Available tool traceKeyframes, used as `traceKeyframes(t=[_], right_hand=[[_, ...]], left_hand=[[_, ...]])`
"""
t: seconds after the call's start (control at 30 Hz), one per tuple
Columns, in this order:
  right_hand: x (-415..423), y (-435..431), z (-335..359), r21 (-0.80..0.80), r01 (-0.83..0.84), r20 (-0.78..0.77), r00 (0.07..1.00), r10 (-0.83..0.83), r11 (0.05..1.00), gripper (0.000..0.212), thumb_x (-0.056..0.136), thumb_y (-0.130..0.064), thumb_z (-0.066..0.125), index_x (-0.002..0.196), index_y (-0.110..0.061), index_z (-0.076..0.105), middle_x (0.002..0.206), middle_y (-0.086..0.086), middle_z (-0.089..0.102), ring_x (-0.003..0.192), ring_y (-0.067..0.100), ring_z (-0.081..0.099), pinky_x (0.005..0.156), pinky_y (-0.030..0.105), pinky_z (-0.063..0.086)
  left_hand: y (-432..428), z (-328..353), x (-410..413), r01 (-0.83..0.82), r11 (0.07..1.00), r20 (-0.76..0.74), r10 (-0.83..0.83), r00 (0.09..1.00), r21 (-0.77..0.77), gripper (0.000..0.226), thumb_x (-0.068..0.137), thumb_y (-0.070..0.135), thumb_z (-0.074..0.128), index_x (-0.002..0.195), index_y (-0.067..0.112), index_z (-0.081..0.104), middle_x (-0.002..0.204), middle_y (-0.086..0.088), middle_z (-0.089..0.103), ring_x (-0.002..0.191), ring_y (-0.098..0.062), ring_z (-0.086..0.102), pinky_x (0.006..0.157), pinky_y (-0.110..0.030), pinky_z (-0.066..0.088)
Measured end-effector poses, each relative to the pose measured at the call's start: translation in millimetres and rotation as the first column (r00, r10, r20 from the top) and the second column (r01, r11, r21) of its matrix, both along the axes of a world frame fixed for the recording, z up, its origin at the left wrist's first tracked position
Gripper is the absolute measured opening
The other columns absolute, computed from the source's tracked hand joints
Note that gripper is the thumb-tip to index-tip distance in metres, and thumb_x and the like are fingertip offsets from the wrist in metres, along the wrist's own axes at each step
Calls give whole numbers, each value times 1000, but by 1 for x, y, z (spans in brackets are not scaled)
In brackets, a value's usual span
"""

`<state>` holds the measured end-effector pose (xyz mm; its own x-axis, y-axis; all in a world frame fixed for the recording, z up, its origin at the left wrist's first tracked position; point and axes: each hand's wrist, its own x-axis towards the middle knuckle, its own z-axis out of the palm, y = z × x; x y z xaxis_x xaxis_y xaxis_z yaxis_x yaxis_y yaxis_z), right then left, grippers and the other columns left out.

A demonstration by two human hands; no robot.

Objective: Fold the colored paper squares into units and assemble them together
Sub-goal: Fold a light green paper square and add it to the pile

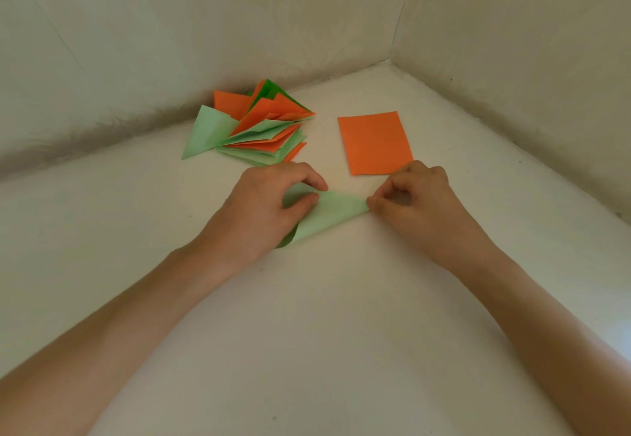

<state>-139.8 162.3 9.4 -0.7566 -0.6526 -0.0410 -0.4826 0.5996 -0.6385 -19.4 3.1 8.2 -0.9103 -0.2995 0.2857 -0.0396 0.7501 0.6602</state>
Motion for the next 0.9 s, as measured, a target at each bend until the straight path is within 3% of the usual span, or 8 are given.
traceKeyframes(t=[0.17,0.27,0.37,0.47,0.57,0.67,0.8,0.9], right_hand=[[-2,2,0,-53,28,55,998,-25,998,23,84,-17,65,66,-31,59,88,-14,47,106,21,45,89,28,38],[-5,7,6,-196,59,217,976,-16,979,15,87,-21,63,73,-25,67,92,-5,57,89,14,53,73,24,39],[-3,10,16,-367,-24,242,963,120,930,13,86,-33,65,81,-21,69,82,-2,62,76,14,52,70,33,39],[4,8,21,-507,-78,164,969,185,859,9,81,-28,65,82,-19,69,77,-1,69,79,30,58,73,50,44],[6,8,19,-562,-64,153,972,179,825,6,84,-18,66,79,-16,69,73,2,70,79,39,58,76,57,45],[6,8,21,-575,-46,169,970,173,817,9,84,-12,66,80,-18,71,72,1,71,77,34,60,79,50,48],[5,9,21,-562,-22,192,969,156,827,12,85,-7,64,78,-14,72,70,-1,71,70,12,60,76,38,49],[4,10,20,-536,-27,177,974,143,844,14,87,-8,63,78,-14,72,72,-2,71,74,26,60,78,44,48]], left_hand=[[-5,-8,-1,39,999,-25,-40,999,-30,11,86,8,66,95,13,70,85,20,58,72,24,46,67,2,30],[-5,-8,-1,30,997,-111,-37,993,-64,11,87,10,66,96,13,70,91,11,64,82,21,49,76,2,31],[-3,-2,0,-18,992,-331,-25,943,-128,12,87,11,63,97,6,69,94,9,62,90,5,53,88,-5,35],[-1,1,0,-11,992,-427,-45,903,-128,13,87,8,62,97,3,69,93,10,59,89,-1,55,87,-11,39],[-2,0,0,54,997,-378,-27,926,59,13,87,15,65,99,18,67,94,18,62,92,2,58,84,-12,41],[-3,0,0,101,946,-342,12,940,309,16,84,26,64,98,33,66,98,16,68,100,-7,61,85,-21,47],[-3,1,-1,96,926,-316,27,948,365,19,83,17,67,95,32,67,98,18,69,97,-2,62,81,-15,46],[-3,1,-1,99,926,-294,13,956,363,20,83,15,66,92,32,66,91,27,67,89,5,60,76,-9,42]])
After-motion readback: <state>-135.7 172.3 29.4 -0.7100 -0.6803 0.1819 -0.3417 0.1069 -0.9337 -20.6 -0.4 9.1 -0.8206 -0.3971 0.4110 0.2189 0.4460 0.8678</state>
